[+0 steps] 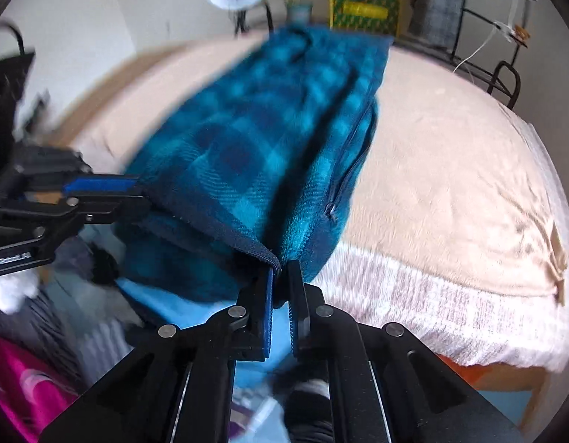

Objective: Fold large clothes

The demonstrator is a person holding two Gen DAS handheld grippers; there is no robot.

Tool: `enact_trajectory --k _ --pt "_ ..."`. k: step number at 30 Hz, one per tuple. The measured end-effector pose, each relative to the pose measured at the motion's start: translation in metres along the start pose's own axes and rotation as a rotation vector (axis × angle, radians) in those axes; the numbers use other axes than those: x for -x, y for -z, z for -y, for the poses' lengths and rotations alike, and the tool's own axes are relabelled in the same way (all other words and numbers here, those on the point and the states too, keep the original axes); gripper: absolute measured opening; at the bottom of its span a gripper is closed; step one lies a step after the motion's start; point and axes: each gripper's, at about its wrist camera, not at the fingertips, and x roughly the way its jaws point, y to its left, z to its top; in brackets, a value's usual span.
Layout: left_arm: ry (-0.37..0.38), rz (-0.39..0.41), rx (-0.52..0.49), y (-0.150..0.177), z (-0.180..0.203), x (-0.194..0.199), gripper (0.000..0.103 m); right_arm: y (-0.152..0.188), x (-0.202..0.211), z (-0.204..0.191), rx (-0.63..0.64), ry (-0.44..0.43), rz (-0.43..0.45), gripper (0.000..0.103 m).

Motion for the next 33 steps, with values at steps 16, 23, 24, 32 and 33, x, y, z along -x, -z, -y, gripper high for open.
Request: enact_trajectory --k 16,23,24,32,33 --pt "-0.026 0.112 0.227 0.030 -0.093 0.079 0.013 -0.050 0.002 -0.024 -0.150 -0.211 0.002 0.039" --pt "-0.028 0.144 0.257 0.035 -0.110 0.087 0.013 -0.054 -0.046 -0.031 -0.260 -0.171 -0.137 0.020" --pt "-0.021 0.147 0.259 0.035 -0.112 0.088 0.013 -0.053 -0.047 -0.031 -0.266 -0.185 -0.142 0.013" --pt "0.040 0.158 0.248 0.029 -0.104 0.085 0.013 -0.059 -0.009 -0.038 -0.195 -0.252 -0.041 0.021" --pt "0.048 0.158 0.246 0.028 -0.102 0.084 0.013 -0.058 -0.006 -0.033 -0.226 -0.261 -0.034 0.031"
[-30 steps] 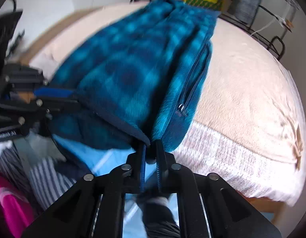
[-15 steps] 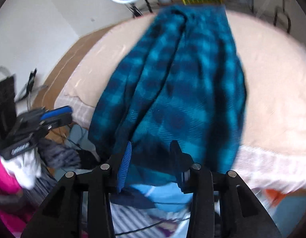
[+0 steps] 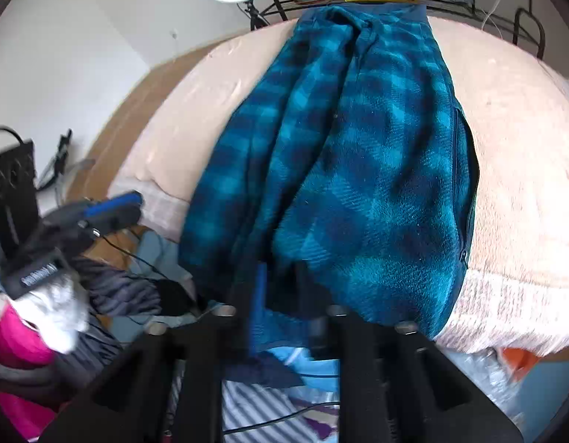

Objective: Fold large clothes

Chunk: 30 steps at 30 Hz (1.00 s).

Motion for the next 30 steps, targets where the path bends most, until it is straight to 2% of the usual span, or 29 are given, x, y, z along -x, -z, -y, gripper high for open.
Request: enact_trajectory --k 2,6,8,9,10,13,16,17,21,23,25,28,30 --pt "0.005 0.000 -0.008 -0.001 0.003 -0.002 0.013 0.000 0.000 0.012 -0.068 0.009 0.020 0.032" --pt "-0.005 -0.007 -0.024 -0.002 0.006 -0.007 0.013 0.001 -0.021 0.030 -0.160 0.008 -0.028 0.032" --pt "-0.013 -0.009 -0.022 -0.003 0.003 -0.007 0.013 0.002 -0.034 0.029 -0.151 0.017 -0.058 0.010" --pt "-0.018 -0.008 -0.018 -0.003 0.001 -0.007 0.013 0.003 -0.038 0.027 -0.145 0.003 -0.070 0.005" --pt "-0.023 -0.003 -0.009 -0.003 -0.002 -0.006 0.013 0.003 -0.034 0.023 -0.139 0.006 -0.056 0.005" --pt "-0.034 0.010 0.016 -0.005 -0.010 -0.002 0.013 -0.004 -0.003 0.005 -0.059 0.058 0.038 0.005" --pt "-0.044 0.014 0.055 -0.005 -0.021 -0.002 0.013 -0.007 0.022 -0.034 0.131 0.195 0.143 0.005" --pt "-0.046 0.010 0.076 -0.005 -0.025 -0.003 0.013 -0.006 0.021 -0.043 0.176 0.223 0.152 0.005" --pt "-0.045 -0.021 0.149 -0.003 -0.041 -0.010 0.013 0.007 -0.027 -0.062 0.302 0.256 0.060 0.005" --pt "-0.048 -0.034 0.182 -0.002 -0.049 -0.013 0.020 0.013 -0.051 -0.061 0.346 0.276 0.013 0.005" --pt "-0.039 -0.046 0.217 0.000 -0.056 -0.017 0.047 0.016 -0.061 -0.053 0.340 0.258 -0.024 0.006" --pt "-0.026 -0.073 0.247 0.004 -0.060 -0.025 0.049 0.011 -0.044 -0.044 0.310 0.163 -0.040 0.013" --pt "-0.029 -0.083 0.246 0.004 -0.059 -0.028 0.049 0.010 -0.009 -0.034 0.286 0.026 -0.022 0.014"
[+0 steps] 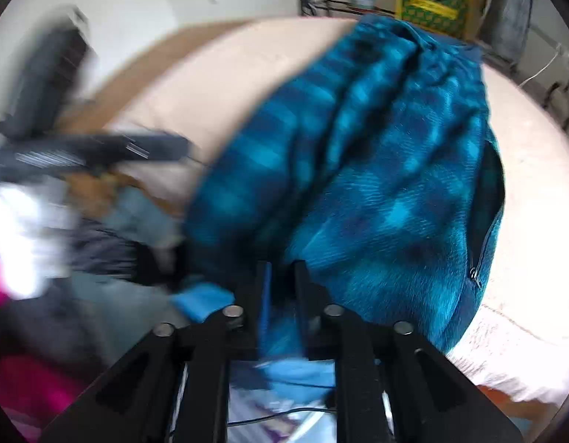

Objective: Fold large clothes

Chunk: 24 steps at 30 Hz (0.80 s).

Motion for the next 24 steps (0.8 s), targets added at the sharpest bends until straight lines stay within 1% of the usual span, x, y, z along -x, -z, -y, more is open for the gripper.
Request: enact_trajectory --k 2,3,4,5,7,8,9,10,11,13,14,16,18,20,21,22,24 --pt "-0.002 -0.011 -0.001 -0.001 0.001 -0.004 0.049 0.003 0.028 0.012 -0.027 -0.077 0.053 0.017" --pt "-0.005 -0.016 0.002 -0.001 0.001 -0.007 0.051 0.004 0.038 0.018 -0.051 -0.070 0.082 0.017" --pt "-0.007 -0.026 0.009 -0.002 0.000 -0.011 0.051 0.007 0.048 0.033 -0.092 -0.018 0.112 0.017" --pt "-0.006 -0.034 0.016 -0.001 -0.002 -0.014 0.051 0.009 0.051 0.046 -0.126 0.033 0.116 0.017" --pt "-0.007 -0.060 0.042 -0.001 -0.006 -0.023 0.052 0.016 0.048 0.080 -0.239 0.139 0.109 0.017" --pt "-0.007 -0.070 0.055 0.000 -0.008 -0.028 0.052 0.017 0.044 0.093 -0.284 0.154 0.103 0.017" --pt "-0.003 -0.081 0.069 0.000 -0.010 -0.032 0.052 0.021 0.037 0.107 -0.333 0.142 0.097 0.017" --pt "0.001 -0.092 0.080 0.001 -0.011 -0.038 0.052 0.021 0.030 0.113 -0.357 0.124 0.088 0.017" --pt "-0.002 -0.096 0.080 0.001 -0.011 -0.041 0.052 0.026 0.020 0.117 -0.359 0.121 0.059 0.017" --pt "-0.011 -0.118 0.061 0.006 -0.008 -0.050 0.051 0.030 0.002 0.112 -0.298 0.162 -0.019 0.017" --pt "-0.015 -0.116 0.053 0.007 -0.006 -0.051 0.052 0.034 -0.004 0.109 -0.277 0.182 -0.047 0.018" --pt "-0.019 -0.115 0.032 0.008 -0.003 -0.050 0.051 0.037 -0.001 0.103 -0.226 0.196 -0.065 0.018" --pt "-0.004 -0.132 0.053 0.006 -0.003 -0.050 0.052 0.035 0.008 0.103 -0.205 0.191 -0.079 0.019" --pt "0.016 -0.143 0.088 0.006 -0.008 -0.049 0.054 0.034 0.021 0.111 -0.236 0.168 -0.054 0.027" --pt "0.031 -0.150 0.106 0.007 -0.009 -0.048 0.054 0.034 0.027 0.118 -0.269 0.151 -0.034 0.042" --pt "0.056 -0.163 0.130 0.009 -0.010 -0.048 0.054 0.035 0.032 0.127 -0.306 0.127 -0.017 0.052" --pt "0.079 -0.179 0.144 0.011 -0.010 -0.048 0.054 0.036 0.032 0.141 -0.364 0.047 -0.021 0.053"
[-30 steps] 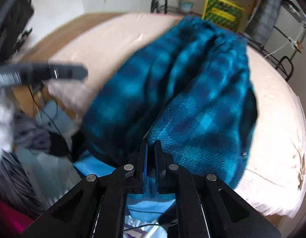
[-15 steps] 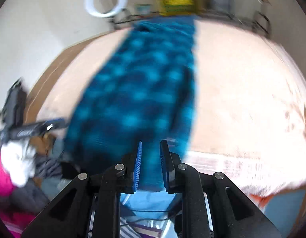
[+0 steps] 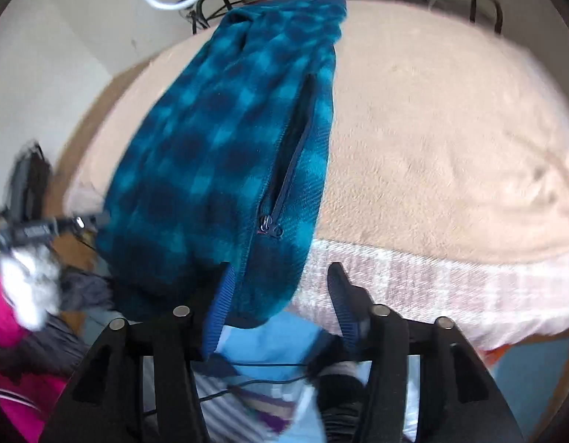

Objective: Fold large clothes

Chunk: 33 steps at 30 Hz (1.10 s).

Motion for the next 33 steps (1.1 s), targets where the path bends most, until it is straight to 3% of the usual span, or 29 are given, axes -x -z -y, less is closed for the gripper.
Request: enact_trajectory --k 2,5,6,9,13,24,33 --pt "0.015 -0.012 -0.002 0.001 0.002 -0.001 0.054 -0.001 -0.015 0.007 -0.034 -0.084 -0.056 0.053" --pt "0.020 -0.023 -0.005 -0.001 0.007 -0.006 0.053 0.001 -0.039 0.001 -0.054 -0.134 -0.106 0.044" --pt "0.031 -0.028 -0.003 -0.002 0.009 -0.007 0.049 0.000 -0.039 -0.001 -0.050 -0.148 -0.103 0.044" --pt "-0.001 -0.037 -0.026 -0.005 0.014 -0.009 0.022 -0.002 -0.042 -0.002 -0.059 -0.199 -0.131 0.029" --pt "0.025 -0.027 0.004 -0.007 0.014 -0.002 0.014 -0.003 -0.042 0.000 -0.085 -0.235 -0.146 0.011" --pt "0.142 0.046 0.038 -0.021 0.037 0.040 0.012 -0.007 0.001 0.009 -0.221 -0.415 -0.010 0.009" --pt "0.197 0.065 -0.018 -0.053 0.057 0.047 0.012 -0.008 0.020 0.019 -0.298 -0.414 0.071 0.008"
